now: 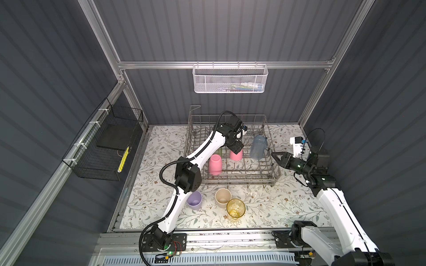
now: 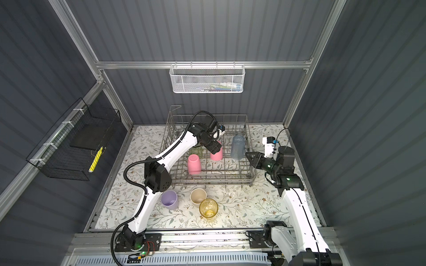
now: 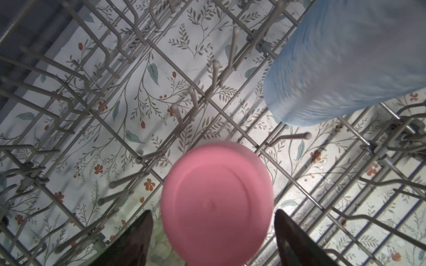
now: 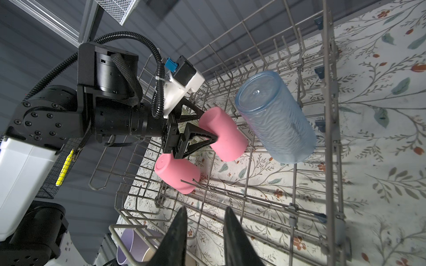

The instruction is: Load the cups into the dish rack

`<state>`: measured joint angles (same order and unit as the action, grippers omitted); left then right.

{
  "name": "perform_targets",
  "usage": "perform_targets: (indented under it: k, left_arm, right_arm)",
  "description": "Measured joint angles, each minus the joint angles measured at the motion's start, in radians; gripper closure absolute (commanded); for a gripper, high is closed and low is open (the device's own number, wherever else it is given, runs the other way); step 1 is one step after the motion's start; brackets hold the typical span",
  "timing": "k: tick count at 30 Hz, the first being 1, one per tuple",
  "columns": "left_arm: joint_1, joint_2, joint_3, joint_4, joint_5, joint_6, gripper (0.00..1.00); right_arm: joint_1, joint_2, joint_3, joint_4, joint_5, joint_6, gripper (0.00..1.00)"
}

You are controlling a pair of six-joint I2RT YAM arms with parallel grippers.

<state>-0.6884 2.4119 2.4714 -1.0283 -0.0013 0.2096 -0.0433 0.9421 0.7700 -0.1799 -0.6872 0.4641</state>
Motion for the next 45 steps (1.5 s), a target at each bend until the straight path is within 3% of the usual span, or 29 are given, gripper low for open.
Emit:
perform_targets:
  k: [9,14,23,29,34,45]
  left_arm:
    - [0.000,-0.006,-0.010,0.083,-0.019,-0.001,0.04]
    - [0.000,-0.080,-0.078,0.145,-0.033,-0.004,0.01]
    - [0.001,-0.417,-0.262,0.311,-0.032,-0.064,0.01]
    - [0.001,-0.695,-0.474,0.383,0.021,-0.144,0.05]
    - [0.001,-0.867,-0.599,0.311,0.028,-0.198,0.09]
    - [0.001,-1.205,-0.948,-0.024,-0.131,-0.422,0.15]
  right_arm:
    - [0.000,0.000,0.000,0.000,-0.006,0.000,0.70]
    - [0.000,-0.008,0.000,0.000,-0.005,0.000,0.70]
    - [0.000,-0.020,0.000,-0.001,-0.004,0.000,0.69]
    - [0.000,-0.023,0.000,-0.002,-0.002,0.000,0.70]
    - [0.000,-0.021,0.000,-0.011,-0.002,-0.001,0.69]
    - [0.000,0.010,0.022,-0.040,-0.005,-0.005,0.70]
